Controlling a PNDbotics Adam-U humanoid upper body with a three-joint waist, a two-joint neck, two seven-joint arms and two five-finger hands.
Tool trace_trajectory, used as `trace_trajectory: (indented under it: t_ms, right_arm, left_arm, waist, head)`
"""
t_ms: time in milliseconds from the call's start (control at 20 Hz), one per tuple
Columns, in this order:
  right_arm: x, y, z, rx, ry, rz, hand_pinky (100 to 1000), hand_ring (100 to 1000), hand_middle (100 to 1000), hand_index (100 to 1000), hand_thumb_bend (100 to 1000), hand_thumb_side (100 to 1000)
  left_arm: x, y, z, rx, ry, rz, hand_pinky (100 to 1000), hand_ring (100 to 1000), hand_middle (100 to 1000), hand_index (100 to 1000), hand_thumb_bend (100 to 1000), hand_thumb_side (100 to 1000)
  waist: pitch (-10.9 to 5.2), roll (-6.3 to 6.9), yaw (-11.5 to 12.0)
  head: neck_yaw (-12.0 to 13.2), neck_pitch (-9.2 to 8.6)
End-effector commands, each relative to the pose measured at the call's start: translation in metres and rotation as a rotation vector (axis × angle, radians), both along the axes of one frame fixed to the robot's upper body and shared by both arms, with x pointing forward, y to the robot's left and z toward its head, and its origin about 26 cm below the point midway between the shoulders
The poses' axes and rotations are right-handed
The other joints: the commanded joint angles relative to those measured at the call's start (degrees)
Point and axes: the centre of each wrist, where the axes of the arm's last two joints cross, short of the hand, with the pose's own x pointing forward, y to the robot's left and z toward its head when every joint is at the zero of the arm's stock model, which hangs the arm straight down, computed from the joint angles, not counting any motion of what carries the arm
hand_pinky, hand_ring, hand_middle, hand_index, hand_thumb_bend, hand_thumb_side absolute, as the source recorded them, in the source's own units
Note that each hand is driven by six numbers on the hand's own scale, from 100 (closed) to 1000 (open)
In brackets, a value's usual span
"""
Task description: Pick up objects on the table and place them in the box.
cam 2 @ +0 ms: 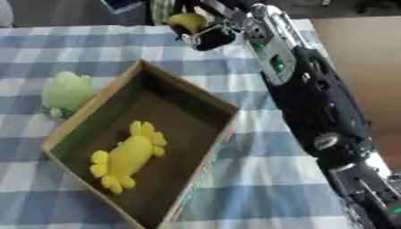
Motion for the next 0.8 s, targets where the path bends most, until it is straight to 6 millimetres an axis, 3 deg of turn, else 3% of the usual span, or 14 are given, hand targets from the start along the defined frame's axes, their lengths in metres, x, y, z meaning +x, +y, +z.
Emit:
trace_trajectory:
  t_ms: [50, 450, 800]
  right_arm:
    - [-0.017, 0.007, 0.022, -0.017, -0.02, 0.068, 650, 574, 292, 454, 100, 100]
    - [-0.033, 0.026, 0.005, -0.094, 0.105, 0.17, 651, 567, 289, 454, 100, 100]
    - [-0.038, 0.027, -0.018, -0.142, 0.226, 0.189, 650, 563, 290, 455, 100, 100]
  left_arm:
    - [-0.002, 0.0, 0.007, 0.014, -0.028, -0.007, 471, 560, 575, 794, 100, 691]
    - [-0.002, 0.0, 0.007, 0.014, -0.029, -0.009, 471, 561, 575, 794, 100, 692]
    - [-0.002, 0.0, 0.008, 0.015, -0.033, -0.009, 471, 562, 576, 795, 100, 691]
  waist:
    - [-1.55, 0.07, 0.0]
    - [-1.36, 0.12, -0.1]
    - [-1.2, 0.12, -0.3]
  head:
    - [0.3, -0.13]
    - [0.2, 0.0]
    - [0.2, 0.11]
